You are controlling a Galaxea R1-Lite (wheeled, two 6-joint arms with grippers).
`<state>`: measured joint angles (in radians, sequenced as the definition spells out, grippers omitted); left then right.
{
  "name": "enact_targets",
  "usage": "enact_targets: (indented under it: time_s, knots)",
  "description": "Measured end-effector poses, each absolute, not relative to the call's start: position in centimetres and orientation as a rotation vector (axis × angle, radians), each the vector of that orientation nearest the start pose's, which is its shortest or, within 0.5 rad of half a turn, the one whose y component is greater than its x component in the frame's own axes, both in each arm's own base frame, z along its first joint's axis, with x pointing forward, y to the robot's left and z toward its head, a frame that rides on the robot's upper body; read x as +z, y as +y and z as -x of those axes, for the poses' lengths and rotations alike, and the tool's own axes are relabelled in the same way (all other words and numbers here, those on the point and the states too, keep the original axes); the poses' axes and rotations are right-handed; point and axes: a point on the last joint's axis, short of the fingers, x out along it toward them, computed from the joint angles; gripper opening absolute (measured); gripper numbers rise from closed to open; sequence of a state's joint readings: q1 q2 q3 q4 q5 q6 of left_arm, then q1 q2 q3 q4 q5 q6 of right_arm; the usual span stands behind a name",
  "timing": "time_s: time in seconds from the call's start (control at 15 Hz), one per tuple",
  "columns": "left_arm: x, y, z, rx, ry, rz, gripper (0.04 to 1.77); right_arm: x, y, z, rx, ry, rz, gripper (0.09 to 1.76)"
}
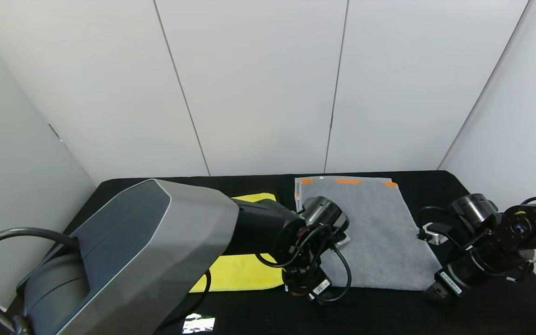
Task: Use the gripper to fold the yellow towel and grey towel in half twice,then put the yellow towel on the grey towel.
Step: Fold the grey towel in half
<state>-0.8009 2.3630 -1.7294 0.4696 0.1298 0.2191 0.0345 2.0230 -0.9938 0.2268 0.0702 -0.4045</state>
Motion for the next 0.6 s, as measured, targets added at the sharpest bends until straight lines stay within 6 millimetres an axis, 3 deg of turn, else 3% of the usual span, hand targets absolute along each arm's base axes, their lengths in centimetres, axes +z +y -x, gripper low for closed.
enact_targets:
  time_s: [0.6]
  knots:
    - [7.00, -32.03, -31.70, -0.711, 0.950, -0.699, 1.72, 6.33, 1.23, -31.91, 0.340, 1.211, 0.326, 1.72]
